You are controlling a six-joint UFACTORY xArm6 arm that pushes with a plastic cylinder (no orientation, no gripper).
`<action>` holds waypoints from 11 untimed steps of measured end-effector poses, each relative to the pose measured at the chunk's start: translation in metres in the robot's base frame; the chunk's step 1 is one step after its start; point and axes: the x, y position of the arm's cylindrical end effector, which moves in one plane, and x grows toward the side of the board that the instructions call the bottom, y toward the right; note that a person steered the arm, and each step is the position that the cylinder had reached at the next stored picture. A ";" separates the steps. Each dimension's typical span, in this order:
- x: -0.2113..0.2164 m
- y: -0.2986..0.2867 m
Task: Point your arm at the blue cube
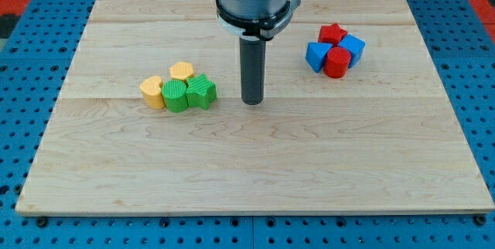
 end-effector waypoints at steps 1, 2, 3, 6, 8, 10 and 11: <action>0.000 0.000; 0.002 0.000; 0.003 0.000; 0.004 0.111; -0.006 0.160; -0.031 0.186; -0.050 0.195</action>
